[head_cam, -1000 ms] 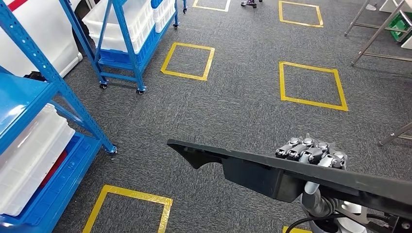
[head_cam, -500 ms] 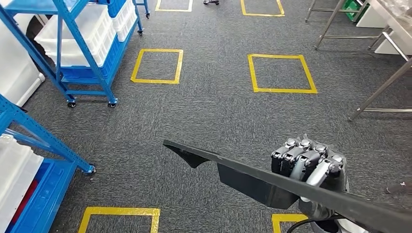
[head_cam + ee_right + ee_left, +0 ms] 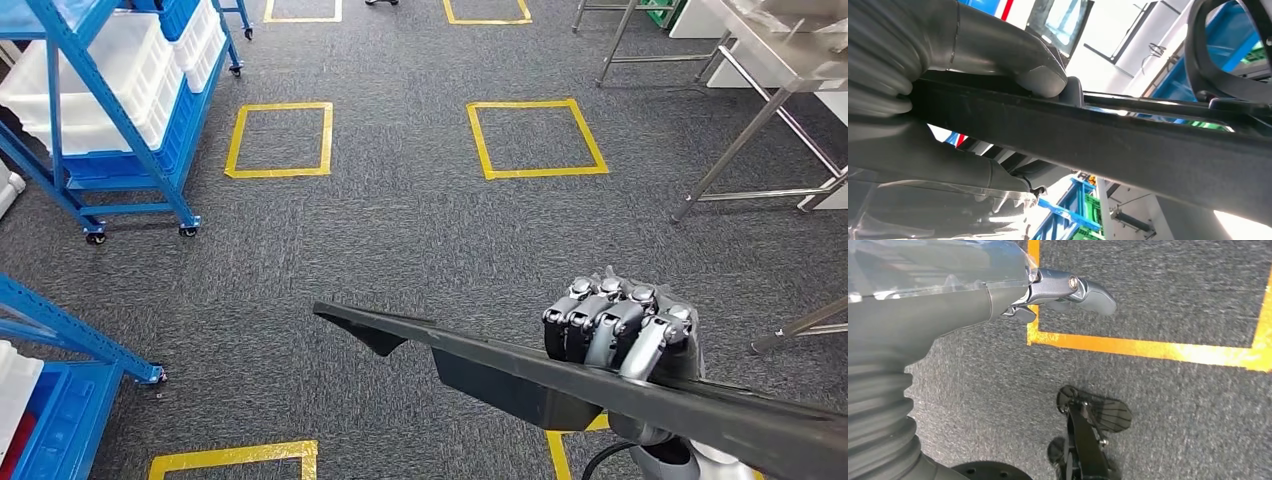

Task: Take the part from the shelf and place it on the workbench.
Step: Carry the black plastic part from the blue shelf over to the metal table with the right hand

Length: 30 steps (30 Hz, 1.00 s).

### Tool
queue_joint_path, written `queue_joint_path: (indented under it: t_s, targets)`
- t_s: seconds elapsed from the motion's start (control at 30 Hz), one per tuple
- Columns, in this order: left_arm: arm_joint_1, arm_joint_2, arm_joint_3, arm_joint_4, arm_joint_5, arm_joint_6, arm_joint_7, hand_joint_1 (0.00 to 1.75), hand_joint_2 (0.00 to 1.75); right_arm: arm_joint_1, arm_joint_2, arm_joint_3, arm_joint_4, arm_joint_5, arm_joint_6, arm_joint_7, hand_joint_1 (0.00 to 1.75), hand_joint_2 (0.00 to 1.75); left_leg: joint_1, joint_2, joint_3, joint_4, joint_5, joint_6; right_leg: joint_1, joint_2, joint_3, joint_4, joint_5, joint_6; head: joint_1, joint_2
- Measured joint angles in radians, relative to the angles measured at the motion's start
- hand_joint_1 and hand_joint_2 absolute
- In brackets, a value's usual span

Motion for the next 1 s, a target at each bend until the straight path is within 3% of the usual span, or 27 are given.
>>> queue_joint_path:
  t_s: [0.07, 0.1, 0.17, 0.23, 0.3, 0.37, 0.4, 0.43, 0.5, 0.57, 0.63, 0.67, 0.73, 0.77, 0.83, 0.9, 0.93, 0.97, 1.0]
  targets:
    - [0.001, -0.006, 0.007, 0.0, 0.003, 0.005, 0.002, 0.0, 1.75, -0.014, 0.002, 0.008, 0.015, -0.028, 0.02, 0.016, 1.69, 1.75, -0.003, 0.017, 0.007, -0.001, -0.006, -0.007, 0.016, -0.046, 0.052, -0.107, 0.033, -0.013, 0.0, 0.0]
    - [0.0, -0.01, 0.01, 0.0, 0.005, 0.008, 0.003, 0.0, 1.75, -0.024, 0.005, 0.013, 0.026, -0.042, 0.03, 0.024, 1.69, 1.75, -0.004, 0.027, 0.009, -0.002, -0.009, -0.012, 0.024, -0.058, 0.06, -0.128, 0.033, -0.019, 0.0, 0.0]
    - [-0.002, -0.016, 0.015, 0.0, 0.008, 0.013, 0.006, 0.0, 1.75, -0.041, 0.009, 0.022, 0.05, -0.066, 0.046, 0.037, 1.69, 1.75, -0.004, 0.048, 0.015, -0.006, -0.013, -0.022, 0.03, -0.041, 0.063, -0.138, 0.032, -0.028, 0.001, 0.0]
    - [-0.005, -0.021, 0.019, -0.001, 0.008, 0.014, 0.007, 0.0, 1.75, -0.056, 0.015, 0.028, 0.067, -0.084, 0.058, 0.054, 1.69, 1.75, -0.002, 0.027, 0.012, 0.016, -0.03, -0.029, 0.025, -0.018, 0.074, -0.155, 0.038, -0.038, 0.001, 0.0]
    - [-0.005, -0.024, 0.022, -0.001, 0.003, 0.012, 0.007, 0.0, 1.75, -0.069, 0.026, 0.039, 0.081, -0.1, 0.068, 0.073, 1.69, 1.75, 0.002, -0.027, -0.032, 0.109, -0.076, -0.033, 0.02, 0.002, 0.083, -0.164, 0.04, -0.048, 0.0, 0.0]
    - [-0.002, -0.027, 0.025, -0.001, -0.005, 0.01, 0.007, 0.0, 1.75, -0.073, 0.037, 0.055, 0.092, -0.123, 0.084, 0.096, 1.69, 1.75, 0.003, -0.052, -0.107, 0.24, -0.124, -0.037, 0.018, 0.026, 0.084, -0.163, 0.038, -0.053, -0.002, 0.0]
    - [-0.001, -0.027, 0.026, -0.001, -0.008, 0.009, 0.008, 0.0, 1.75, -0.072, 0.04, 0.062, 0.096, -0.138, 0.095, 0.109, 1.69, 1.75, 0.003, -0.054, -0.135, 0.278, -0.126, -0.039, 0.018, 0.039, 0.085, -0.161, 0.037, -0.053, -0.001, 0.0]
    - [0.0, -0.027, 0.027, -0.001, -0.012, 0.008, 0.008, 0.0, 1.75, -0.071, 0.043, 0.07, 0.1, -0.153, 0.104, 0.122, 1.69, 1.75, 0.004, -0.054, -0.145, 0.282, -0.111, -0.042, 0.017, 0.051, 0.086, -0.159, 0.035, -0.052, -0.001, 0.0]
    - [0.0, -0.027, 0.027, -0.001, -0.018, 0.003, 0.007, 0.0, 1.75, -0.073, 0.052, 0.085, 0.104, -0.187, 0.119, 0.149, 1.69, 1.75, 0.009, -0.064, -0.109, 0.174, -0.03, -0.047, 0.011, 0.076, 0.088, -0.147, 0.026, -0.044, -0.001, 0.0]
    - [-0.002, -0.029, 0.028, -0.001, -0.024, -0.003, 0.006, 0.0, 1.75, -0.076, 0.063, 0.097, 0.107, -0.226, 0.133, 0.176, 1.69, 1.75, 0.013, -0.091, -0.061, 0.059, 0.02, -0.049, 0.009, 0.097, 0.082, -0.126, 0.013, -0.031, -0.002, 0.0]
    - [-0.007, -0.031, 0.029, -0.001, -0.029, -0.006, 0.004, 0.0, 1.75, -0.079, 0.072, 0.107, 0.109, -0.256, 0.142, 0.198, 1.69, 1.75, 0.01, -0.102, -0.049, 0.031, 0.019, -0.039, 0.009, 0.111, 0.073, -0.114, 0.008, -0.02, -0.003, 0.0]
    - [-0.01, -0.032, 0.03, -0.001, -0.031, -0.007, 0.003, 0.0, 1.75, -0.081, 0.075, 0.11, 0.11, -0.267, 0.144, 0.206, 1.69, 1.75, 0.01, -0.094, -0.048, 0.029, 0.021, -0.03, 0.008, 0.116, 0.071, -0.114, 0.008, -0.017, -0.003, 0.0]
    - [-0.014, -0.033, 0.03, -0.001, -0.034, -0.008, 0.002, 0.0, 1.75, -0.084, 0.079, 0.115, 0.111, -0.279, 0.147, 0.217, 1.69, 1.75, 0.011, -0.08, -0.046, 0.025, 0.024, -0.018, 0.007, 0.098, 0.065, -0.101, 0.0, -0.01, -0.002, 0.0]
    - [-0.014, -0.034, 0.031, -0.001, -0.036, -0.009, 0.003, 0.0, 1.75, -0.088, 0.08, 0.116, 0.111, -0.283, 0.147, 0.221, 1.69, 1.75, 0.012, -0.071, -0.045, 0.024, 0.024, -0.012, 0.008, 0.079, 0.051, -0.073, -0.017, -0.006, 0.001, 0.0]
    - [-0.012, -0.034, 0.032, -0.001, -0.042, -0.009, 0.006, 0.0, 1.75, -0.096, 0.085, 0.122, 0.116, -0.284, 0.142, 0.232, 1.69, 1.75, 0.01, -0.053, -0.046, 0.023, 0.023, -0.006, 0.007, 0.039, -0.007, 0.039, -0.075, 0.002, 0.005, 0.0]
    - [-0.011, -0.034, 0.032, -0.001, -0.051, -0.009, 0.013, 0.0, 1.75, -0.099, 0.093, 0.133, 0.131, -0.273, 0.129, 0.232, 1.69, 1.75, 0.007, -0.034, -0.046, 0.023, 0.021, -0.004, 0.004, 0.03, -0.065, 0.148, -0.112, 0.005, 0.005, 0.0]
    - [-0.012, -0.034, 0.032, -0.001, -0.054, -0.009, 0.017, 0.0, 1.75, -0.099, 0.096, 0.138, 0.139, -0.266, 0.122, 0.227, 1.69, 1.75, 0.006, -0.025, -0.046, 0.023, 0.019, -0.004, 0.004, 0.029, -0.073, 0.159, -0.105, 0.003, 0.005, 0.0]
    - [-0.013, -0.035, 0.032, -0.001, -0.057, -0.009, 0.019, 0.0, 1.75, -0.099, 0.099, 0.143, 0.148, -0.259, 0.117, 0.22, 1.69, 1.75, 0.005, -0.016, -0.044, 0.023, 0.018, -0.004, 0.005, 0.027, -0.06, 0.129, -0.08, 0.0, 0.005, 0.0]
    - [-0.014, -0.036, 0.032, -0.001, -0.058, -0.008, 0.021, 0.0, 1.75, -0.101, 0.101, 0.146, 0.153, -0.255, 0.114, 0.214, 1.69, 1.75, 0.004, -0.008, -0.042, 0.023, 0.017, -0.004, 0.008, 0.019, -0.027, 0.065, -0.044, -0.007, 0.005, 0.0]
